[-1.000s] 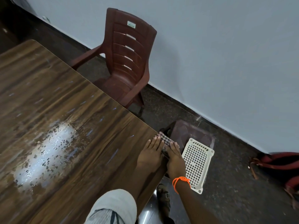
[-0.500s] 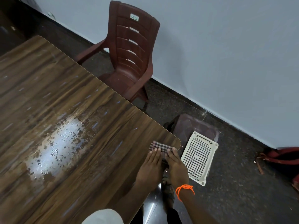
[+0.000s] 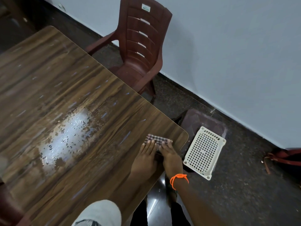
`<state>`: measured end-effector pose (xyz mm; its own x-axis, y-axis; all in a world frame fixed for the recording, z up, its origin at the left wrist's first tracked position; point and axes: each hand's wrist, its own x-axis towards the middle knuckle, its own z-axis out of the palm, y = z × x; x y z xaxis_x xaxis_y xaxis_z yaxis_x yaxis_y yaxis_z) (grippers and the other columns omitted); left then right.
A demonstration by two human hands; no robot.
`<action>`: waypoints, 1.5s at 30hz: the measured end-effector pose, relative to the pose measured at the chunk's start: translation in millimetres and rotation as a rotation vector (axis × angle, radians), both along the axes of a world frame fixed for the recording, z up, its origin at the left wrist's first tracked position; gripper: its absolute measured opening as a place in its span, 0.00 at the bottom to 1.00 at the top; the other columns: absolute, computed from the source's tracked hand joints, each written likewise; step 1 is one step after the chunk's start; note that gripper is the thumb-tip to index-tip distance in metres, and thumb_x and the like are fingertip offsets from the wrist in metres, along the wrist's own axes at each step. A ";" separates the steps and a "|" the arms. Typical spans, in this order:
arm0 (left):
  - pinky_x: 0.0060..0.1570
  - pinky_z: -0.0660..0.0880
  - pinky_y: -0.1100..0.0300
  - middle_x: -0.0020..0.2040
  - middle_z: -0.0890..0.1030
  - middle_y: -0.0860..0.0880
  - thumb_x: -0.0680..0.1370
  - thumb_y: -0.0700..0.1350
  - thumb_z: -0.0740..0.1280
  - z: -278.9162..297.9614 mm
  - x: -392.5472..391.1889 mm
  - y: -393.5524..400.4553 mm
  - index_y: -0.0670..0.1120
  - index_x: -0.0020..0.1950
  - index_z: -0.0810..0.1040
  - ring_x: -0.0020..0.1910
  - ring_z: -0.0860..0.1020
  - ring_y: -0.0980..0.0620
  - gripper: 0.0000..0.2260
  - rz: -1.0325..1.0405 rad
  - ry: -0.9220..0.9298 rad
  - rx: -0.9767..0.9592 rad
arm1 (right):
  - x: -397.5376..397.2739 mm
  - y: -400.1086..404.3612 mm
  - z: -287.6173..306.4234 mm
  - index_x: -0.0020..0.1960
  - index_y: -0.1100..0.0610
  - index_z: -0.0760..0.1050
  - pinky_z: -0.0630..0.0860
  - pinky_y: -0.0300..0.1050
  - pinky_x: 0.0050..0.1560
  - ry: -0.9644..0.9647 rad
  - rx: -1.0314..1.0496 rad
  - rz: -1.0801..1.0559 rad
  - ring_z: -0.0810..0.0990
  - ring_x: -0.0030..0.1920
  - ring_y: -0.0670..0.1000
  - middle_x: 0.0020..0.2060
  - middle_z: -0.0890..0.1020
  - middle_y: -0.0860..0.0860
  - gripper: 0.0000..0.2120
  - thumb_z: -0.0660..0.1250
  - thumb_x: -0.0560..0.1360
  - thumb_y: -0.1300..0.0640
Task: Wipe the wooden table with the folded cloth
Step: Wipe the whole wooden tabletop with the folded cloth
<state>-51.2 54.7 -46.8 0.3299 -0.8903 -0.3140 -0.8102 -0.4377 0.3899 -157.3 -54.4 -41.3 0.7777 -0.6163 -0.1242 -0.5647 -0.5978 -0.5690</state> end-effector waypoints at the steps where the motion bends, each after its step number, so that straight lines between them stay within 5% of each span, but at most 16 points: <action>1: 0.81 0.41 0.51 0.83 0.55 0.44 0.80 0.52 0.53 -0.7 -7.4 10.3 0.43 0.83 0.55 0.83 0.48 0.48 0.32 -0.013 0.003 -0.004 | -9.3 7.5 2.1 0.61 0.62 0.79 0.69 0.51 0.68 -0.009 -0.001 0.017 0.66 0.71 0.59 0.64 0.76 0.56 0.23 0.64 0.68 0.77; 9: 0.80 0.45 0.42 0.81 0.59 0.39 0.78 0.51 0.60 0.3 -43.3 -7.1 0.38 0.81 0.58 0.82 0.52 0.42 0.34 -0.050 0.001 0.021 | -31.9 -1.1 11.6 0.61 0.64 0.77 0.66 0.48 0.69 0.010 0.057 -0.121 0.67 0.70 0.60 0.65 0.75 0.59 0.20 0.68 0.70 0.74; 12: 0.80 0.35 0.49 0.84 0.51 0.43 0.83 0.53 0.56 -2.7 -31.1 -19.9 0.41 0.83 0.51 0.83 0.45 0.46 0.32 -0.022 -0.018 0.043 | -16.4 -11.0 11.0 0.62 0.63 0.77 0.63 0.43 0.69 0.031 0.011 -0.139 0.65 0.72 0.57 0.66 0.74 0.58 0.18 0.65 0.73 0.71; 18: 0.81 0.40 0.50 0.83 0.53 0.42 0.76 0.59 0.45 1.3 -24.4 14.5 0.40 0.82 0.55 0.83 0.49 0.46 0.38 0.131 -0.021 0.034 | 10.6 14.3 2.7 0.57 0.63 0.80 0.74 0.52 0.62 0.020 -0.043 0.010 0.71 0.68 0.60 0.62 0.78 0.59 0.21 0.67 0.67 0.76; 22: 0.81 0.47 0.47 0.82 0.53 0.43 0.81 0.55 0.57 -1.1 -42.0 62.3 0.40 0.82 0.57 0.82 0.50 0.45 0.33 0.155 0.007 -0.014 | -10.7 50.7 0.5 0.56 0.62 0.80 0.75 0.51 0.62 0.000 -0.028 0.109 0.72 0.67 0.59 0.61 0.79 0.57 0.19 0.69 0.67 0.74; 25: 0.79 0.58 0.46 0.80 0.63 0.41 0.76 0.51 0.68 1.2 -62.3 77.4 0.39 0.79 0.64 0.80 0.59 0.43 0.34 0.067 0.008 0.008 | -38.9 59.7 -0.6 0.57 0.62 0.80 0.68 0.42 0.67 -0.012 0.005 0.080 0.72 0.67 0.59 0.62 0.78 0.57 0.23 0.69 0.65 0.77; 27: 0.77 0.62 0.43 0.78 0.67 0.40 0.75 0.51 0.64 0.3 -66.7 70.2 0.39 0.78 0.66 0.79 0.62 0.43 0.33 0.019 -0.010 0.029 | -47.9 54.4 0.3 0.59 0.64 0.79 0.61 0.37 0.69 -0.019 0.007 0.035 0.71 0.67 0.61 0.62 0.78 0.59 0.25 0.69 0.63 0.79; 29: 0.80 0.51 0.44 0.81 0.60 0.41 0.78 0.53 0.55 1.5 -59.8 52.8 0.40 0.81 0.59 0.82 0.55 0.43 0.33 -0.022 -0.020 0.042 | -47.6 43.7 1.0 0.60 0.65 0.78 0.62 0.37 0.69 -0.011 -0.008 -0.021 0.71 0.67 0.62 0.62 0.77 0.61 0.24 0.69 0.65 0.78; 32: 0.80 0.36 0.49 0.84 0.53 0.44 0.82 0.54 0.56 0.3 -45.0 23.9 0.42 0.83 0.51 0.83 0.47 0.46 0.33 -0.018 -0.021 0.082 | -30.4 26.6 -0.3 0.63 0.65 0.75 0.63 0.44 0.69 0.012 -0.015 -0.104 0.67 0.70 0.58 0.65 0.74 0.61 0.20 0.66 0.72 0.73; 36: 0.80 0.38 0.50 0.84 0.51 0.44 0.82 0.57 0.51 5.6 -24.5 18.4 0.42 0.83 0.50 0.83 0.46 0.48 0.33 0.091 -0.039 0.124 | 5.0 27.7 -0.4 0.62 0.66 0.76 0.66 0.48 0.67 0.025 -0.019 -0.066 0.68 0.69 0.60 0.64 0.75 0.62 0.20 0.64 0.70 0.75; 40: 0.80 0.36 0.52 0.84 0.52 0.47 0.81 0.57 0.45 7.5 -11.3 64.8 0.44 0.83 0.52 0.83 0.46 0.50 0.32 0.078 -0.021 0.088 | 3.4 56.7 5.6 0.55 0.65 0.80 0.80 0.52 0.48 0.030 -0.082 0.107 0.79 0.57 0.63 0.56 0.81 0.62 0.26 0.73 0.57 0.78; 45: 0.81 0.38 0.50 0.83 0.52 0.46 0.80 0.55 0.46 0.2 -47.5 117.5 0.44 0.83 0.51 0.83 0.45 0.49 0.32 0.000 0.020 -0.007 | -42.4 79.2 5.6 0.58 0.63 0.79 0.73 0.48 0.62 0.053 -0.146 0.272 0.73 0.66 0.58 0.60 0.80 0.57 0.27 0.74 0.60 0.76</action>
<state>-98.7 172.2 -46.5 0.3238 -0.8923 -0.3146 -0.8020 -0.4353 0.4091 -199.7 24.9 -35.7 0.9113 -0.4007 -0.0947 -0.3994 -0.8045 -0.4396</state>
